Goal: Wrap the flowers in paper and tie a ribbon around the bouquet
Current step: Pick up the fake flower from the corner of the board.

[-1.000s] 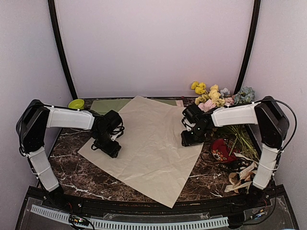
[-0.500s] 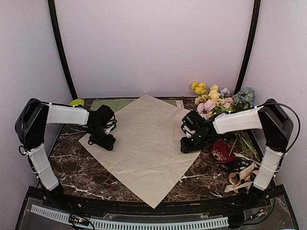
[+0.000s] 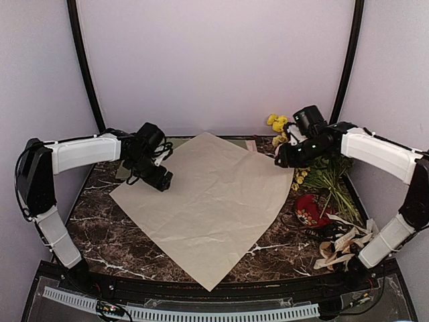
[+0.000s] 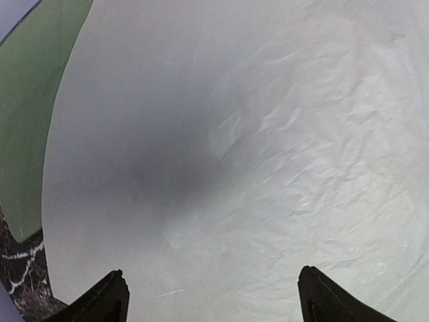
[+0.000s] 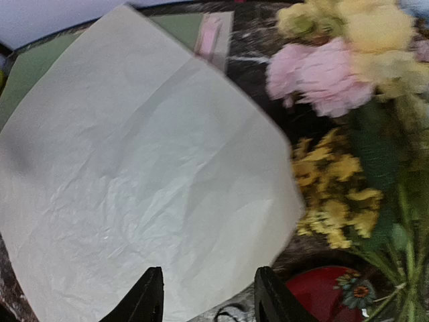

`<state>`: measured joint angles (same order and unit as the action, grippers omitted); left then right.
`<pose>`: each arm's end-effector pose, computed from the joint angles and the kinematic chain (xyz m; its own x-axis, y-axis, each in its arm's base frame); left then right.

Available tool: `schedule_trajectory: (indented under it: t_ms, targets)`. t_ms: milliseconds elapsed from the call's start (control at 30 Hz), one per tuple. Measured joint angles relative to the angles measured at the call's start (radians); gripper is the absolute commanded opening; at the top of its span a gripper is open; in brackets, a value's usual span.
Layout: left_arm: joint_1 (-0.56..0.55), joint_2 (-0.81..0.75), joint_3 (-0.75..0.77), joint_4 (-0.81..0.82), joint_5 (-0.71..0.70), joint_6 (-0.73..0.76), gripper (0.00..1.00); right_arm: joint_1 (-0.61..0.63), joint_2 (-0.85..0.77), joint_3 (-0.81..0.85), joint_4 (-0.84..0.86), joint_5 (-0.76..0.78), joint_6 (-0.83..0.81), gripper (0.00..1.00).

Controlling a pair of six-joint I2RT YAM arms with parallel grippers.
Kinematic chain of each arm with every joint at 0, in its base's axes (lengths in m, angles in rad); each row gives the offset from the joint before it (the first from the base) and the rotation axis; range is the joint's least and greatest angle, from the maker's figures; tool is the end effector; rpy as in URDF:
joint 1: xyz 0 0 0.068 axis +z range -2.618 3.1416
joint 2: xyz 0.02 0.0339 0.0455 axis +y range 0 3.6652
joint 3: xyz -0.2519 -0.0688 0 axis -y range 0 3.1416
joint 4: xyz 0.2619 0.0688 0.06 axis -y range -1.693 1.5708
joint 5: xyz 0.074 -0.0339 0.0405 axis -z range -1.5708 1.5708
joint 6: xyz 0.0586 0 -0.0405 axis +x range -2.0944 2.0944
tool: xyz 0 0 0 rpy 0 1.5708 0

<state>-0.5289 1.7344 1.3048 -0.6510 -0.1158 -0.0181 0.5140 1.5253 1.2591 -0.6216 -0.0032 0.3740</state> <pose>0.3370 -0.1891 0.1909 -0.7698 0.4291 -0.4726 0.4404 0.8929 0.0934 0.3140 0.1775 0.2513 -0.8090 -0.0372 -0.5866 -0.2125 0.9490 0.2329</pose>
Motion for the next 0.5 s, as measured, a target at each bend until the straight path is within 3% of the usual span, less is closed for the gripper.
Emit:
schedule_trajectory:
  t_ms: [67, 200, 500]
  targets:
    - [-0.042, -0.037, 0.040, 0.026, 0.023, 0.014, 0.98, -0.113, -0.042, 0.017, -0.022, 0.029, -0.022, 0.47]
    - [-0.081, -0.127, 0.046, 0.124, 0.092, 0.015, 0.99, -0.290, -0.043, 0.030, -0.076, 0.095, -0.069, 0.51]
    - [-0.067, -0.249, -0.111, 0.367, 0.106, -0.038, 0.99, -0.391, 0.118, 0.093, -0.183, 0.147, -0.181, 0.44]
